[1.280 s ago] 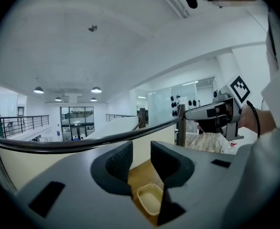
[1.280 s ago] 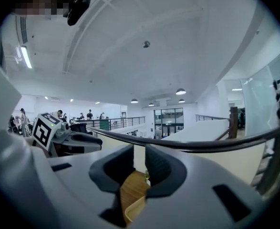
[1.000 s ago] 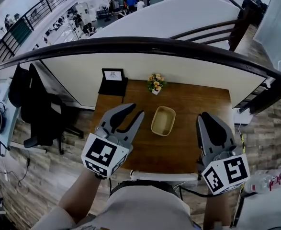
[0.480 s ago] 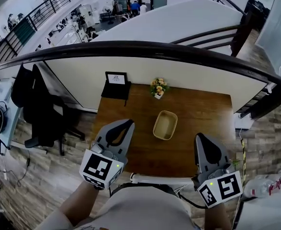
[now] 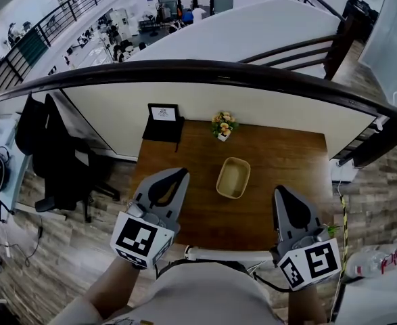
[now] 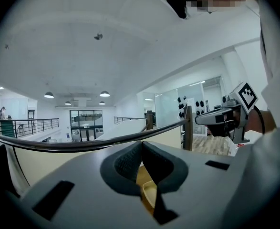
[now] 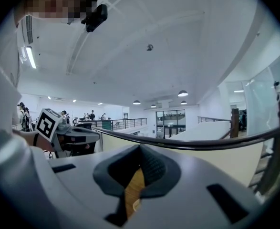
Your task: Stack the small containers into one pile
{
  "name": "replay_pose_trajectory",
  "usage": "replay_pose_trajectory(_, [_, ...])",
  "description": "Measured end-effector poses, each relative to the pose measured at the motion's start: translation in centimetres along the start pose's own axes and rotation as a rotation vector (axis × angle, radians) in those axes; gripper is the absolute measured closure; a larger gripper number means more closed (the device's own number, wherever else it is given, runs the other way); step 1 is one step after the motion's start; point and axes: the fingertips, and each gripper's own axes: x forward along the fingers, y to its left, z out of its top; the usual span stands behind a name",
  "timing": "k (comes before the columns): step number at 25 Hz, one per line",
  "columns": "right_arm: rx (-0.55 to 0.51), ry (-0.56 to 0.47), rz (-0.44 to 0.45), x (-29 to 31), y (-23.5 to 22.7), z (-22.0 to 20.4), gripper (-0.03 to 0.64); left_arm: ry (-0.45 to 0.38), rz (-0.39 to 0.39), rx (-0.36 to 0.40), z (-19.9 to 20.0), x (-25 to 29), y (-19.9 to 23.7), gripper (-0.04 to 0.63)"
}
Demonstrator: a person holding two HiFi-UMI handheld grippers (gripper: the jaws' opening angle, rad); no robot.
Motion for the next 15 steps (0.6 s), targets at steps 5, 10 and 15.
replay_pose_trajectory(5, [-0.006,-0.001,-0.008,-0.1,-0.2,0.4,0.614,0.006,-0.008,0.005,0.2,-0.3,-0.1,0.592])
replay_pose_trajectory(10, [0.000,0.000,-0.014,-0.1,-0.2,0.5,0.614,-0.008,-0.016,0.013,0.8,-0.7,0.0,0.592])
replay_pose_trajectory(15, [-0.004,-0.004,-0.004,-0.1,0.4,0.7,0.614,-0.009,-0.012,0.014,0.9,-1.2,0.0,0.592])
